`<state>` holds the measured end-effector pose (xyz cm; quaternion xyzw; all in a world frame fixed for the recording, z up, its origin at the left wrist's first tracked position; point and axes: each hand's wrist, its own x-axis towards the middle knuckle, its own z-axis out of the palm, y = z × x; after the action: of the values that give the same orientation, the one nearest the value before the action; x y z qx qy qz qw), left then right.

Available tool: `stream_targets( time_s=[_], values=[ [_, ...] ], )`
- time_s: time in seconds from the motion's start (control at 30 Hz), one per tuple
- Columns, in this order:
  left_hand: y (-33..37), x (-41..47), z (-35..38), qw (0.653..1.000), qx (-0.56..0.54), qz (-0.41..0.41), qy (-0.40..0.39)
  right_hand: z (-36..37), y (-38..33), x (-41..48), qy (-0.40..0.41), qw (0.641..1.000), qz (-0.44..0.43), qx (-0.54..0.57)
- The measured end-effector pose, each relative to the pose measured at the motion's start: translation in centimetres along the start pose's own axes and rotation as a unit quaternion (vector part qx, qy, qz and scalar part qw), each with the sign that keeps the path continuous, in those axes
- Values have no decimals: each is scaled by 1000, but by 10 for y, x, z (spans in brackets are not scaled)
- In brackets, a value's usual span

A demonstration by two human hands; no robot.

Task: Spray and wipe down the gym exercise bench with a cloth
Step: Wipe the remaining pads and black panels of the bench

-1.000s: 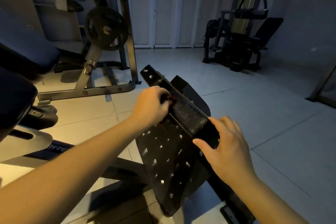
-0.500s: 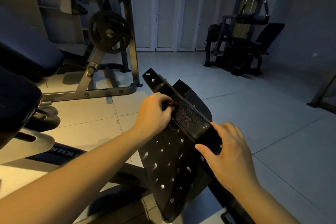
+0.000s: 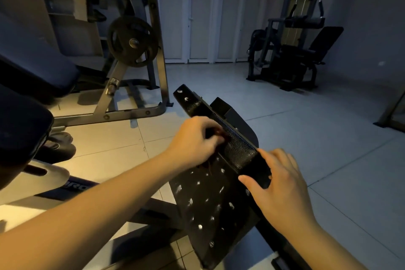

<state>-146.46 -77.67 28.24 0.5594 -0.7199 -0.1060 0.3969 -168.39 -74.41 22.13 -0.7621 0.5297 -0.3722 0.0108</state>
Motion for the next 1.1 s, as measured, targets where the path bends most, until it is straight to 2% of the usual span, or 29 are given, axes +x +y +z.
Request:
stream_targets(
  time_s=[0.07, 0.13, 0.23, 0.3, 0.37, 0.43, 0.57, 0.67, 0.7, 0.87, 0.93, 1.0, 1.1],
  values=[
    [13, -24, 3, 996, -10, 65, -57, 1, 1, 0, 1, 1000, 3, -1],
    [12, -23, 6, 995, 29, 88, -38, 1, 2, 0, 0, 1000, 4, 1],
    [-7, 18, 7, 992, 116, 26, 52, 0, 1, 1, 2, 1000, 3, -2],
    [-17, 43, 4, 988, 123, -35, 91, 0, 1, -1, -1, 1000, 2, -5],
    [-16, 45, 7, 987, 116, -40, 102, -1, 1, -1, 1, 1000, 1, -6],
    [-5, 24, 12, 990, 95, -7, 106, -1, -1, -1, 2, 1000, 0, -4],
    [21, -31, 17, 996, -17, 77, 33, 1, -1, -1, 12, 1000, 0, 1],
    [31, -48, 18, 990, 15, 142, -18, 1, 0, 1, 10, 1000, -1, 2],
    [29, -42, 17, 990, 21, 136, -16, 0, 0, 1, 9, 1000, -2, 3],
    [10, 8, 5, 998, -3, -36, 44, -2, -2, -1, 4, 1000, -3, -1],
    [15, 1, 5, 999, -41, -26, 3, -3, -3, -1, 6, 1000, -5, -7],
    [26, -22, 8, 997, -54, 21, -54, -3, -4, -1, 11, 1000, -3, -9],
    [28, -34, 10, 997, -1, 64, -47, -2, -4, -1, 19, 1000, -1, -10]
  ],
)
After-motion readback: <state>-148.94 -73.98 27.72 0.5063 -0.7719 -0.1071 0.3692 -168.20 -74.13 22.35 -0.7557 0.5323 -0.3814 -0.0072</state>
